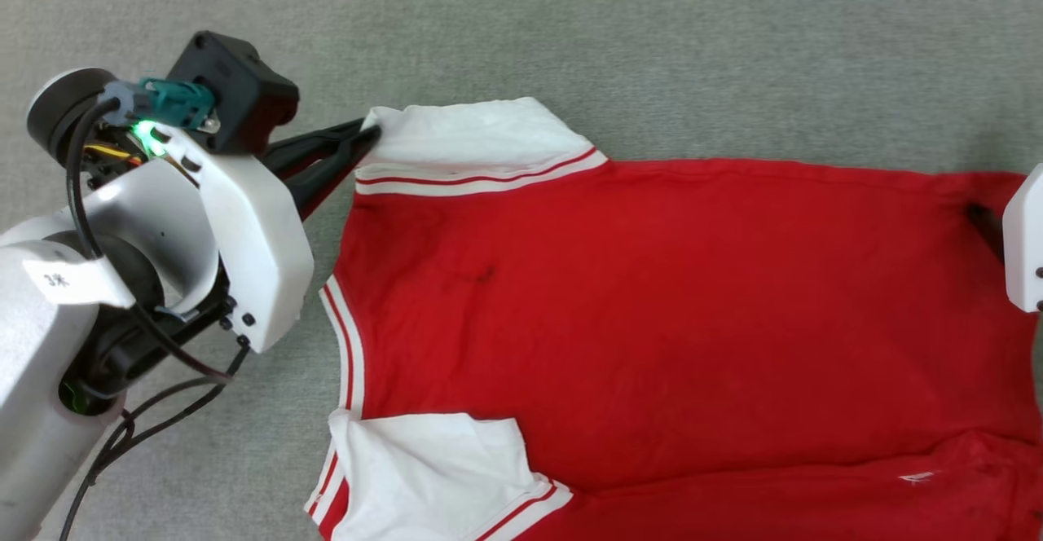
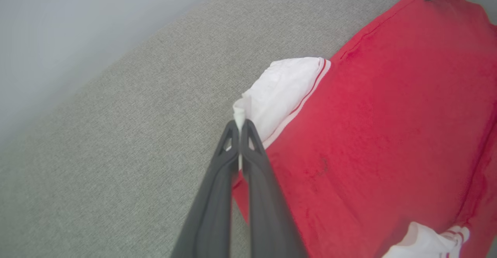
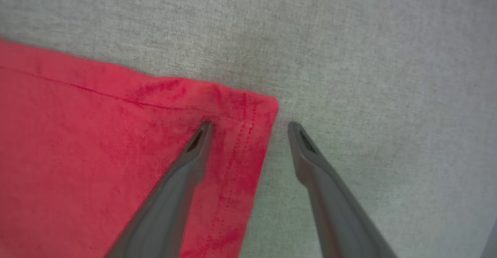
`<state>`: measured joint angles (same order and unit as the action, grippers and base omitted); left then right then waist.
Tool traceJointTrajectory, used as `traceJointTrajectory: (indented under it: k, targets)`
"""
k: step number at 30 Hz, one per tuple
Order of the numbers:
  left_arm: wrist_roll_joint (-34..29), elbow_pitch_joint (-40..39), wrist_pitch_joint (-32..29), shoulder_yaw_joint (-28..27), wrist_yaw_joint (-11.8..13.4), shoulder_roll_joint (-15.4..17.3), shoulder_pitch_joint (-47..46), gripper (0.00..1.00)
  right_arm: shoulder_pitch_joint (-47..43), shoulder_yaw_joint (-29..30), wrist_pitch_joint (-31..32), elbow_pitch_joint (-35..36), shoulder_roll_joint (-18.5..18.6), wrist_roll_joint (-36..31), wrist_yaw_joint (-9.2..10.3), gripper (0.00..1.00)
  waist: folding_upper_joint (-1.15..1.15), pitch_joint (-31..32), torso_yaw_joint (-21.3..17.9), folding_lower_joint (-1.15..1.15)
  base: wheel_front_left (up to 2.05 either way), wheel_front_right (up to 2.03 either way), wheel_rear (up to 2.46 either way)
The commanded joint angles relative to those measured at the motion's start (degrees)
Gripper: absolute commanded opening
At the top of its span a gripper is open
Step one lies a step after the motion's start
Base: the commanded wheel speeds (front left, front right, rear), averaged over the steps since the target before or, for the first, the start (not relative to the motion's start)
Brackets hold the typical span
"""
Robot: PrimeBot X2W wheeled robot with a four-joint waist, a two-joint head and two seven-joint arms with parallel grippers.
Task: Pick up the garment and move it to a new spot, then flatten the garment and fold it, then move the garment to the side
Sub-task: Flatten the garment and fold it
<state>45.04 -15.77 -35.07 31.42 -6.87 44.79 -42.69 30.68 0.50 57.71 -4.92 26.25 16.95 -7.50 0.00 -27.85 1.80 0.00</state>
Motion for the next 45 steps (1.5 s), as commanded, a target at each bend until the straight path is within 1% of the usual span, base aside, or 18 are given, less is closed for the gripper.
traceJointTrajectory:
  k: [1, 6, 9, 10, 11, 12, 18, 22, 25, 29, 35, 40, 45]
  targets:
    - [-0.3, -0.6, 0.5, 0.1, 0.1, -0.2, 0.5, 0.00, 0.5, -0.5, 0.2, -1.1, 0.2, -0.5, 0.02, 1.00, 0.00, -0.7, 0.9, 0.00, 0.00, 0.00, 0.00]
    - [-0.4, -1.7, 1.0, 0.3, 0.3, -0.1, 1.1, 0.00, 0.0, -2.0, 0.1, -4.6, -0.9, -0.6, 0.01, 1.00, 0.00, -1.4, 1.8, 0.00, 0.00, 0.00, 0.00]
    - [-0.1, -1.3, 1.4, 0.2, 0.2, 0.1, 1.5, 0.00, -1.2, -4.2, 0.8, -6.5, -1.3, 0.1, -0.07, 1.00, 0.00, -1.7, 2.1, 0.00, 0.00, 0.00, 0.00]
    - [-0.1, -1.1, 1.6, 0.2, 0.2, 0.2, 1.6, 0.00, -1.7, -4.8, 0.9, -7.0, -1.3, 0.3, -0.08, 0.41, 0.00, -1.7, 2.2, 0.00, 0.00, 0.00, 0.00]
    - [0.0, -0.9, 1.7, 0.3, 0.2, 0.2, 1.8, 0.00, -2.0, -5.4, 0.6, -7.5, -1.0, 0.3, -0.09, 0.18, 0.00, -1.6, 2.3, 0.00, 0.00, 0.00, 0.00]
    - [0.1, -0.6, 2.1, 0.4, 0.2, 0.1, 1.9, 0.00, -2.1, -5.7, -0.1, -7.7, -0.7, 0.3, -0.09, 0.00, 0.00, -1.5, 2.4, 0.00, 0.00, 0.00, 0.00]
    - [0.5, 1.9, 4.4, 0.1, 0.6, -0.3, 4.2, 0.00, -1.6, -4.4, -6.0, -8.3, 0.5, 0.7, 0.00, 0.00, 0.00, 1.5, 2.1, 0.00, 0.00, 0.00, 0.00]
    - [1.1, 2.5, 6.3, -0.2, 1.4, -0.3, 6.7, 0.00, -1.7, -2.5, -10.2, -7.1, 1.2, 1.9, 0.03, 0.00, 0.00, 4.4, 2.0, 0.00, 0.00, 0.00, 0.00]
    - [1.5, 2.4, 7.3, -0.2, 2.0, -0.2, 9.2, 0.00, -3.1, -0.8, -12.8, -5.7, 0.8, 4.0, 0.02, 0.00, 0.00, 7.0, 2.1, 0.00, 0.00, 0.00, 0.00]
    - [1.9, 1.7, 8.4, 0.2, 3.2, 0.4, 12.9, 0.00, -7.4, 0.9, -15.5, -3.0, 1.0, 6.7, 0.02, 0.00, 0.00, 10.2, 2.5, 0.00, 0.00, 0.00, 0.00]
    - [3.1, 0.5, 9.6, 1.0, 5.0, 1.5, 20.1, 0.00, -16.8, 3.4, -18.7, 1.6, 1.4, 9.3, 0.02, 0.00, 0.00, 14.3, 3.5, 0.00, 0.00, 0.00, 0.00]
    - [4.2, -0.2, 10.6, 2.1, 6.7, 2.7, 26.8, 0.00, -24.9, 4.5, -18.9, 4.9, 0.9, 11.6, 0.02, 0.00, 0.00, 16.2, 3.7, 0.00, 0.00, 0.00, 0.00]
    - [4.2, 0.0, 11.3, 4.1, 7.7, 3.5, 32.8, 0.00, -31.5, 3.2, -18.5, 6.9, 2.4, 13.5, 0.02, 0.00, 0.00, 17.0, 3.8, 0.00, 0.00, 0.00, 0.00]
